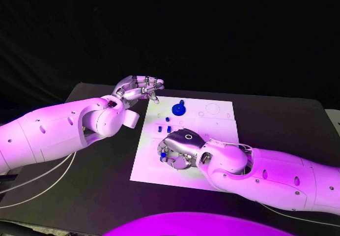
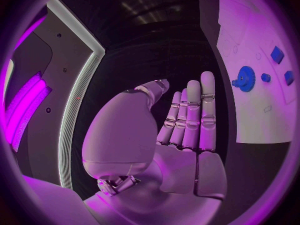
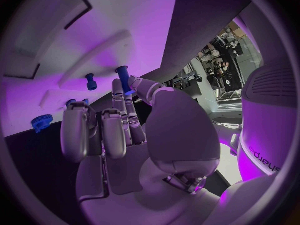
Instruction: Assemble the parts on the task board
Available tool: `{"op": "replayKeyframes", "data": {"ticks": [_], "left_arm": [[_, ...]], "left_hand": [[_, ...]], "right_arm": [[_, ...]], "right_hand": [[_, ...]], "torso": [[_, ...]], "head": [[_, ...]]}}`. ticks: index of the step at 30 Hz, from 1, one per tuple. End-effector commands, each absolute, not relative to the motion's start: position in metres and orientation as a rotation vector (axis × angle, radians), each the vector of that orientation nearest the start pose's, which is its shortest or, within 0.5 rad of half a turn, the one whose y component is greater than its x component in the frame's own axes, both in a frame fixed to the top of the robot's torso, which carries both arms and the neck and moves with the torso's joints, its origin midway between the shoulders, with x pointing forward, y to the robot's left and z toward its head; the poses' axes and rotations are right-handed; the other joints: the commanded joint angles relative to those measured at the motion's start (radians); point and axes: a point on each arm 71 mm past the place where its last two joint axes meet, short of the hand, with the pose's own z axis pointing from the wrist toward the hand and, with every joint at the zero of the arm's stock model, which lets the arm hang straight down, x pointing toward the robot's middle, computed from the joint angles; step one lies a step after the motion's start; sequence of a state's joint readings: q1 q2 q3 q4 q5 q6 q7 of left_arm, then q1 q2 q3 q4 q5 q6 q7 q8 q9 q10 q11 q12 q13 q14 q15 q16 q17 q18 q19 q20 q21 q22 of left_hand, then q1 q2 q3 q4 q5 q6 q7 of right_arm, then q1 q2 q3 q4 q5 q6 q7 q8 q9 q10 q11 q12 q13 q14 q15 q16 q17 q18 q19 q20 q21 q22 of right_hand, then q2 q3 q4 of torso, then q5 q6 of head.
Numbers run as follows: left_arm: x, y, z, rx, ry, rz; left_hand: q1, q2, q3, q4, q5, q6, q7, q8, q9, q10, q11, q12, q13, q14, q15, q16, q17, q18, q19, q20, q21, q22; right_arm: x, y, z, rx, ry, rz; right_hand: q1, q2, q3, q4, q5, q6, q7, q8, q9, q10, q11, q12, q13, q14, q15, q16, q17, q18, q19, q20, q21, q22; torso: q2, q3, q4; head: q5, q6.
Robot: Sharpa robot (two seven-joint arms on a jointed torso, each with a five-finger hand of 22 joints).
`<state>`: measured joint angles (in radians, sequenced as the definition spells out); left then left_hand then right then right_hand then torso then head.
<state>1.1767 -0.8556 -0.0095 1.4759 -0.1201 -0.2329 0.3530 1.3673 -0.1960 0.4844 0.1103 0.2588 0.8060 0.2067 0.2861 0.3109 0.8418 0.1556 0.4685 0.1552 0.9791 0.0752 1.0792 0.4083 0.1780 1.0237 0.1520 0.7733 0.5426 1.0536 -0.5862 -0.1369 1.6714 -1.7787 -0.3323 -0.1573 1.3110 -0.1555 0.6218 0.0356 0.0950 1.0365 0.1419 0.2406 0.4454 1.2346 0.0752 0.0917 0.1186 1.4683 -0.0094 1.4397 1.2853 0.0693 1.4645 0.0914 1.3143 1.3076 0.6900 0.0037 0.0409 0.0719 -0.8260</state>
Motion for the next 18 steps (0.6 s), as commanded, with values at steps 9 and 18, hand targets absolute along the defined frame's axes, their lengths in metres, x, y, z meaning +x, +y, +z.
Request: {"op": "replayKeyframes", "data": {"ticks": [9,18], "left_arm": [[0.4950,0.2218,-0.1813,-1.016,1.495,-1.548],[0.4952,0.2228,-0.1817,-1.018,1.499,-1.544]], "left_hand": [[-0.002,0.008,-0.002,-0.003,0.005,-0.011,0.013,0.005,0.002,-0.011,-0.001,0.006,0.001,-0.005,0.000,-0.002,-0.002,0.006,-0.003,0.006,-0.005,-0.001],[-0.002,0.010,-0.001,-0.002,0.005,-0.012,0.013,0.006,0.001,-0.014,-0.001,0.007,0.001,-0.005,0.000,-0.001,-0.002,0.006,0.000,0.006,-0.004,-0.001]], "right_arm": [[0.3753,-0.0332,-0.2545,-0.590,1.658,0.903],[0.3760,-0.0357,-0.2509,-0.548,1.611,0.929]], "right_hand": [[-0.051,-0.042,-0.008,0.017,0.031,-0.072,0.025,-0.056,-0.012,-0.073,0.025,-0.026,-0.015,0.042,0.025,-0.005,-0.014,-0.006,-0.008,0.020,-0.052,0.110],[-0.080,-0.073,-0.049,0.027,0.060,-0.104,0.028,-0.082,-0.025,-0.156,0.036,-0.023,-0.031,0.026,0.035,-0.028,-0.059,0.011,-0.044,0.031,-0.139,0.069]], "torso": [[0.001,-0.0017,0.0022],[0.000,-0.0008,0.0010]], "head": [[-0.007,0.002],[-0.004,0.002]]}}
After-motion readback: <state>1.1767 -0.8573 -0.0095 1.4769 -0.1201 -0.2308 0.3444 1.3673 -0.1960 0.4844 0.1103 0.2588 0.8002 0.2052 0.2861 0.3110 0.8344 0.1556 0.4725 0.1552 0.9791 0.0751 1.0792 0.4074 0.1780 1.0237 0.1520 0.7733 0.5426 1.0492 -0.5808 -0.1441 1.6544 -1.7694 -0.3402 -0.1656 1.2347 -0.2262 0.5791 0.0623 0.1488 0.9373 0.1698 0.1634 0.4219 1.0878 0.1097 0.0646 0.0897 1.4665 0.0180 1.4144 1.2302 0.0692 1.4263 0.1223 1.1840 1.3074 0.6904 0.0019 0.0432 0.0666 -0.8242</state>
